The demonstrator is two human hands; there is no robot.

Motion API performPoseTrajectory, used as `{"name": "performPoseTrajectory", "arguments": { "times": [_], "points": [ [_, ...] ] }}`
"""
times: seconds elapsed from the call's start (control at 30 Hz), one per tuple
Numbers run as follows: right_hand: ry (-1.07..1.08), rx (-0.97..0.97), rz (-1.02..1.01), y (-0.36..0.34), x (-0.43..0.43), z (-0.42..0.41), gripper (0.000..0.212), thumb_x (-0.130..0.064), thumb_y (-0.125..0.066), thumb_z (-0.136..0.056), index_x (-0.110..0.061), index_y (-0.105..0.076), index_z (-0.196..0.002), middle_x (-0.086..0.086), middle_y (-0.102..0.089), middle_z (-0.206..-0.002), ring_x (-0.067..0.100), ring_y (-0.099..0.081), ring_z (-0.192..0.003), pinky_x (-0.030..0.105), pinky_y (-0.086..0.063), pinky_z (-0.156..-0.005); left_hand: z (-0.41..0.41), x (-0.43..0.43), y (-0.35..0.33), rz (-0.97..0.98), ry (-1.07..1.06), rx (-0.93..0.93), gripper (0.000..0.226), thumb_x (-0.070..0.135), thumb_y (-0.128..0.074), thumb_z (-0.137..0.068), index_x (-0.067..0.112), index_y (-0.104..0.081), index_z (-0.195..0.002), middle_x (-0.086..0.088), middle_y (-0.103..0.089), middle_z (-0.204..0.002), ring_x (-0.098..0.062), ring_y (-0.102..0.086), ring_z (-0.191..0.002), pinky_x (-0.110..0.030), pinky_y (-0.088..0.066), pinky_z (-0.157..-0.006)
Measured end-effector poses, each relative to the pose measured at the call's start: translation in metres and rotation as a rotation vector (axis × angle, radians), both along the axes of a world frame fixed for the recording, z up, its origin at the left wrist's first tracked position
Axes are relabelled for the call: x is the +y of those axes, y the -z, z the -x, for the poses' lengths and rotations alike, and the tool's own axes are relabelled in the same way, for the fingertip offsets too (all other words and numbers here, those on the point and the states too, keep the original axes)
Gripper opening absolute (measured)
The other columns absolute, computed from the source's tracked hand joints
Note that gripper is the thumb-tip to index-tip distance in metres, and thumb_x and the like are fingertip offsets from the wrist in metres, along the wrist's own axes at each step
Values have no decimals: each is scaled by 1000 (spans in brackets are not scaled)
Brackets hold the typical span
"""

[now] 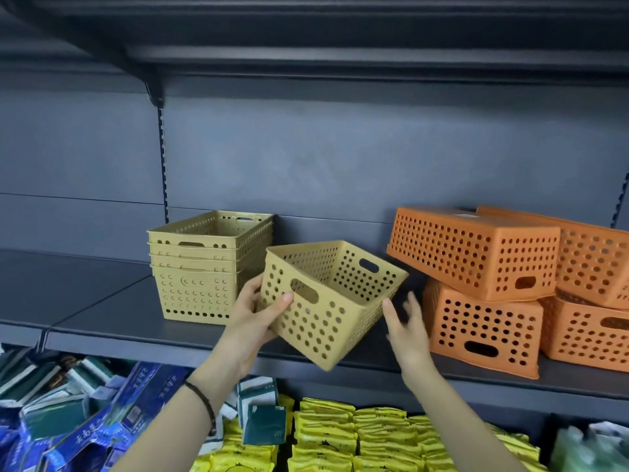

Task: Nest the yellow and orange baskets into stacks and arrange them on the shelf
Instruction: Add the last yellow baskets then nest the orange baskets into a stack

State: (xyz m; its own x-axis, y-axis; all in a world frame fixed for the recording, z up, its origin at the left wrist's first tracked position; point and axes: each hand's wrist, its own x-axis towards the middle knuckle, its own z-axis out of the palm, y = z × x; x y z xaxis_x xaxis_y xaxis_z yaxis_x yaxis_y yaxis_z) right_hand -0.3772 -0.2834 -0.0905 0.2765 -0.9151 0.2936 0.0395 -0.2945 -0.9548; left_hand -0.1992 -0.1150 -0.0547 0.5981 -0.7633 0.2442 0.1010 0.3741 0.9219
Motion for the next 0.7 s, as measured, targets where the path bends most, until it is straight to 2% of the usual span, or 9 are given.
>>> {"name": "performPoseTrajectory", "arguments": {
  "times": [0.03,0.1,0.23,0.3,0.37,0.47,0.53,0.6,0.7],
  "points": [
    [-65,-25,-55,5,9,-4,77,-64,-49,-82,-35,-26,-150,-9,-38,-150,15,-41,-133,45,-35,-112,1,-3,1,22,7,-10,48,11,-68,-84,24,-51,-128,-8,-61,-122,-22,-63,-109,-40,-58,-79],
    [-181,-61,-108,5,26,-14,69,-74,-36,-85,-44,-30,-147,-14,-42,-148,11,-40,-135,44,-32,-114,3,-8,0,47,33,-47,47,11,-67,-85,26,-51,-127,-6,-61,-122,-22,-61,-112,-43,-58,-83],
    [-158,-98,-161,-19,27,-31,65,-80,-22,-85,-52,-30,-142,-15,-42,-148,10,-40,-134,46,-23,-117,-10,-12,-15,86,97,-234,45,14,-65,-87,33,-46,-124,-3,-60,-125,-18,-58,-118,-45,-52,-95],
    [-151,-121,-156,-41,26,-40,60,-80,-19,-85,-52,-40,-134,-12,-45,-147,13,-41,-133,49,-23,-117,-20,-11,-31,124,95,-372,44,13,-62,-90,37,-44,-122,0,-60,-128,-11,-57,-118,-37,-49,-99],
    [-154,-145,-111,-61,27,-52,52,-79,-19,-86,-54,-48,-121,-11,-51,-142,13,-45,-131,49,-25,-116,-33,-9,-46,172,107,-460,44,10,-60,-91,35,-41,-122,-3,-59,-131,-14,-57,-121,-35,-48,-100],
    [-142,-178,-24,-89,26,-74,66,-80,-26,-83,-42,-47,-133,-11,-61,-130,13,-55,-121,48,-35,-110,-58,-3,-64,235,122,-546,41,6,-56,-93,27,-39,-124,-10,-55,-135,-21,-54,-125,-34,-47,-102],
    [-134,-199,-51,-104,28,-93,62,-75,-24,-89,-36,-56,-126,-9,-67,-120,15,-60,-113,47,-40,-106,-74,3,-74,258,95,-577,40,6,-54,-93,29,-38,-121,-13,-56,-134,-21,-55,-123,-31,-48,-99],
    [-149,-214,-85,-120,33,-115,60,-76,-24,-88,-39,-61,-116,-7,-67,-122,18,-58,-118,51,-37,-109,-90,11,-84,264,46,-601,40,7,-53,-94,32,-36,-119,-11,-61,-126,-16,-61,-114,-28,-50,-93],
    [-207,-219,-59,-138,44,-150,58,-73,-29,-90,-38,-60,-125,-7,-64,-129,17,-56,-123,54,-31,-112,-121,27,-94,241,-37,-647,42,13,-53,-96,31,-30,-127,-7,-64,-123,-12,-63,-111,-31,-50,-92]
  ]
}}
